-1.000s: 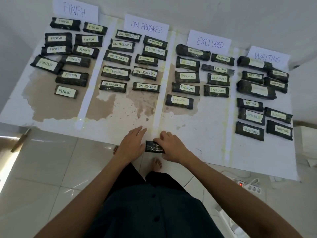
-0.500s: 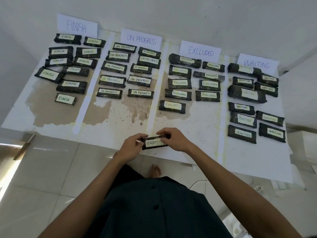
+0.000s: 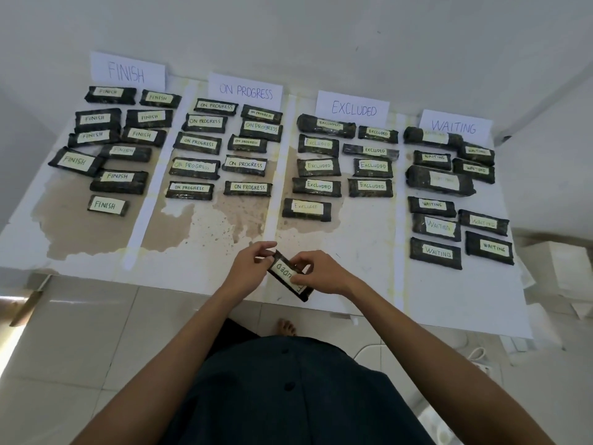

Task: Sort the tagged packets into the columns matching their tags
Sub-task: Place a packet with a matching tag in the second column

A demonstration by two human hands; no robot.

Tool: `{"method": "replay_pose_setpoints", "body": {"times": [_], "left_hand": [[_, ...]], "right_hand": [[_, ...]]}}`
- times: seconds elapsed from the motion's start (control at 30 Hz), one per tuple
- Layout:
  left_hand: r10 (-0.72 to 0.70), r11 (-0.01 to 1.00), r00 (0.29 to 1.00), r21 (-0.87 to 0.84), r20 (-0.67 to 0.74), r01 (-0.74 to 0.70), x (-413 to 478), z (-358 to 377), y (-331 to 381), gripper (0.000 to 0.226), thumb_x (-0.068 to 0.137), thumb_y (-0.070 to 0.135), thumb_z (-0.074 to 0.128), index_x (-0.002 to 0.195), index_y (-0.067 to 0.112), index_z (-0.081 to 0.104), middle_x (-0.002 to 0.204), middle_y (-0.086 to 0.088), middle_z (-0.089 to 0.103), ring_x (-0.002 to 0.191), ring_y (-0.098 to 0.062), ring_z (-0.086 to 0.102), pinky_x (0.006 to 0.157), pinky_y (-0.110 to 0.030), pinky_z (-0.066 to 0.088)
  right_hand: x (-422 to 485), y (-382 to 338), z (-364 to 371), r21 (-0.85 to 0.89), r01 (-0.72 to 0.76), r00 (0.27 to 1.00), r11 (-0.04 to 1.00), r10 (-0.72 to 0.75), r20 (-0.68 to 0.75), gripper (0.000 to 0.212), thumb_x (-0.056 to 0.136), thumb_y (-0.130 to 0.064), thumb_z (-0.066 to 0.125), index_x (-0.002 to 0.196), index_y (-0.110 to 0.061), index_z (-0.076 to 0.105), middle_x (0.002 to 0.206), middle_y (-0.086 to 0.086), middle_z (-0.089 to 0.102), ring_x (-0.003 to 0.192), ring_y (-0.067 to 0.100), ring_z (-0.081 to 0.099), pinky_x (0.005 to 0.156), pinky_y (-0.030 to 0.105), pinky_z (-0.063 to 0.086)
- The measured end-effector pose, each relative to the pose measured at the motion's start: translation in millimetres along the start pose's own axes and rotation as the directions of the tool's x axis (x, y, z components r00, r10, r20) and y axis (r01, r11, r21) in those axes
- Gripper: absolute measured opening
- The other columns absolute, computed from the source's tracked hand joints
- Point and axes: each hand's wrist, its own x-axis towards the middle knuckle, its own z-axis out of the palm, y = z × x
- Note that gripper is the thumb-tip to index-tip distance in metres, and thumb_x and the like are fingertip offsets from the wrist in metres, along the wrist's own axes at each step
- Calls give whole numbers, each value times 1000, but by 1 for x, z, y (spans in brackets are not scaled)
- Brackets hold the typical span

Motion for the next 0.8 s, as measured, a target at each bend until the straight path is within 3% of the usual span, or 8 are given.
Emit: {"method": "replay_pose_setpoints", "body": {"times": [0.17, 0.27, 0.37, 0.43, 0.57, 0.63, 0.73, 0.8], "left_hand": [[-32, 994, 998, 108, 55, 26, 1, 25, 10, 61, 87, 16, 64, 141, 12, 36, 123, -2, 54, 95, -15, 58, 72, -21, 46], [78, 975, 982, 193, 174, -111, 3, 43, 18, 49, 88, 19, 62, 134, 17, 47, 115, -4, 55, 96, -21, 62, 65, -14, 48], [145, 933, 970, 301, 194, -200, 14, 59, 27, 41, 87, 25, 61, 126, 16, 51, 105, -9, 53, 85, -19, 60, 63, -17, 52], [159, 901, 970, 374, 185, -219, 24, 70, 35, 44, 86, 27, 61, 125, 12, 48, 104, -8, 47, 84, -20, 55, 70, -25, 53], [205, 854, 958, 442, 201, -276, 45, 93, 55, 42, 86, 21, 63, 123, 10, 47, 106, -8, 43, 91, -21, 51, 76, -22, 40], [229, 817, 947, 484, 225, -313, 61, 103, 64, 57, 83, 20, 68, 133, 9, 43, 112, -9, 45, 94, -18, 47, 82, -24, 40], [254, 750, 928, 549, 274, -368, 87, 118, 80, 74, 77, 14, 73, 141, 9, 36, 123, -10, 47, 112, -25, 47, 96, -34, 41], [262, 694, 911, 594, 319, -408, 107, 130, 88, 74, 75, 10, 74, 140, 10, 38, 128, -11, 48, 119, -28, 43, 100, -36, 38]], "right_hand": [[-3, 11, 0, 350, -108, 963, 931, 186, -197, 28, 81, -16, 72, 106, -9, 60, 96, 3, 64, 90, 19, 64, 68, 27, 57], [-4, 13, -1, 523, -104, 933, 846, 265, -243, 27, 82, -12, 71, 105, -3, 60, 97, 10, 67, 87, 21, 67, 70, 31, 60], [-4, 17, -7, 640, -62, 911, 766, 306, -278, 20, 85, -12, 69, 100, -1, 62, 97, 17, 69, 81, 24, 69, 71, 34, 60], [-5, 21, -16, 635, -44, 900, 771, 307, -310, 19, 87, -16, 67, 100, -3, 64, 96, 15, 70, 82, 24, 69, 72, 33, 59], [-5, 33, -40, 538, -40, 881, 842, 284, -379, 22, 91, -28, 61, 101, -9, 67, 99, 8, 71, 88, 21, 68, 75, 33, 58], [-5, 43, -53, 486, -27, 853, 874, 274, -445, 23, 93, -35, 55, 96, -15, 67, 97, 3, 71, 89, 18, 68, 80, 37, 56], [-7, 64, -69, 420, -18, 798, 907, 266, -540, 26, 97, -35, 46, 101, -17, 63, 98, 1, 68, 91, 16, 62, 75, 25, 49], [-6, 85, -76, 276, -47, 754, 960, 215, -621, 27, 98, -31, 45, 111, -13, 61, 106, 2, 64, 99, 16, 57, 79, 21, 42]]}}
